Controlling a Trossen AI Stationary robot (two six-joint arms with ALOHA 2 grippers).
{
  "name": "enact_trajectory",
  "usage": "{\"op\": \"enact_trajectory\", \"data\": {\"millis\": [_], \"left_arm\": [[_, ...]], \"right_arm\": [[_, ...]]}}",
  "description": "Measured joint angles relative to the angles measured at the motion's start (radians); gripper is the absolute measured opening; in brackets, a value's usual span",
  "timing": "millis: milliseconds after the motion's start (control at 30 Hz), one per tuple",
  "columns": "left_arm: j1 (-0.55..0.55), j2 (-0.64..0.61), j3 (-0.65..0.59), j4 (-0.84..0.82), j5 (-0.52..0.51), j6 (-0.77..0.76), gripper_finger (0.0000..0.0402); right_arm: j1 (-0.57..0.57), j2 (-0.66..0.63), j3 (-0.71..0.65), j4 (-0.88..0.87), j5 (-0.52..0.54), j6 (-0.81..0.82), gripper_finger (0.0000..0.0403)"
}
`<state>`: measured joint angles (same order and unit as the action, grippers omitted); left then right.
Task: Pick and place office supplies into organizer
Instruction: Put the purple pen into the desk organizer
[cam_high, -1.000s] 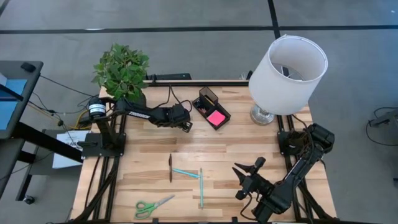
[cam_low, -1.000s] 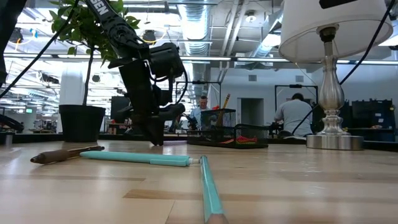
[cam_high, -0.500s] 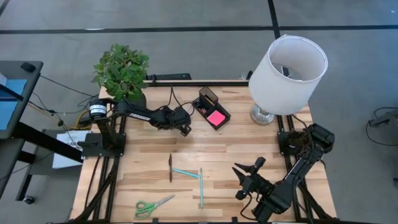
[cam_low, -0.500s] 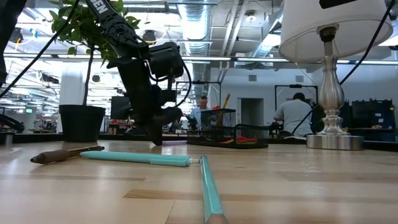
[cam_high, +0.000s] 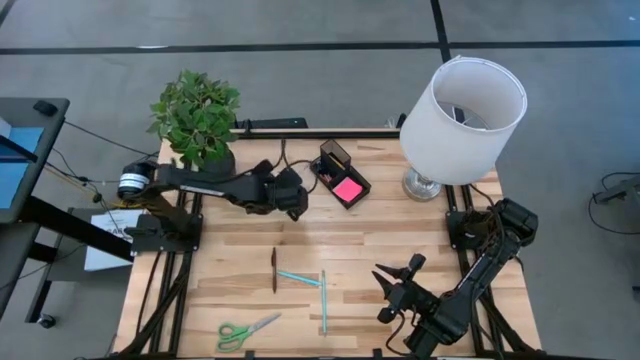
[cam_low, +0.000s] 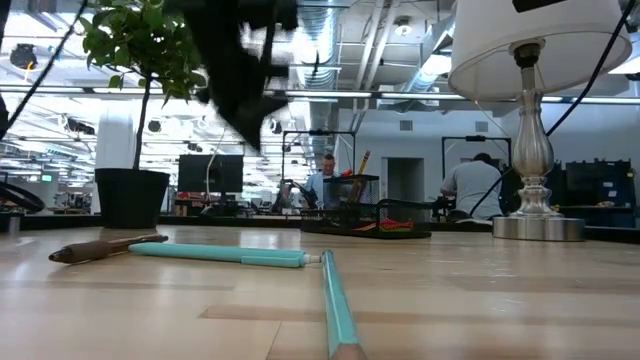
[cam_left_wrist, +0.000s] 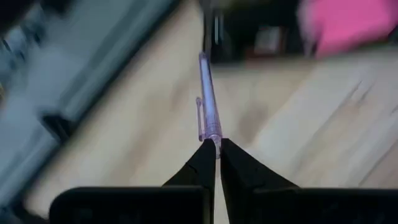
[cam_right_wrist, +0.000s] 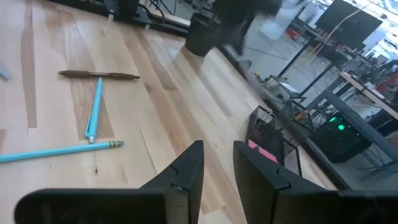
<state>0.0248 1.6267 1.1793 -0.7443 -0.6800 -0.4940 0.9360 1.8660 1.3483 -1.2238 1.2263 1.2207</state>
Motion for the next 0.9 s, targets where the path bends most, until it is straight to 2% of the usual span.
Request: {"op": "enact_trajectory", "data": {"millis": [100,267,367,533,700,900], "left_arm": [[-0.021,-0.016,0.096,-0.045,-0.07,0.052,0.0],[0.002,-0.01,0.262,-0.02,-0.094,0.216,0.0],[0.038,-0.002,0.318,-0.016,-0.017,0.298,0.0],[0.104,-0.004,0.363,-0.014,0.198,0.378,0.0],[0.165,-0.002,0.37,-0.01,0.286,0.378,0.0],[0.196,0.058,0.37,0.026,0.308,0.375,0.0]], "right_arm": [[0.0,0.0,0.0,0.007,0.0,-0.001,0.0079],[0.0,0.0,0.0,0.022,0.0,-0.001,0.0079],[0.003,0.0,0.0,0.027,0.0,-0.001,0.0079],[0.01,0.0,0.0,0.03,-0.045,0.0,0.0079],[0.013,0.0,0.0,0.032,-0.051,0.0,0.0079],[0.016,0.0,0.0,0.044,-0.052,0.001,0.0079]]}}
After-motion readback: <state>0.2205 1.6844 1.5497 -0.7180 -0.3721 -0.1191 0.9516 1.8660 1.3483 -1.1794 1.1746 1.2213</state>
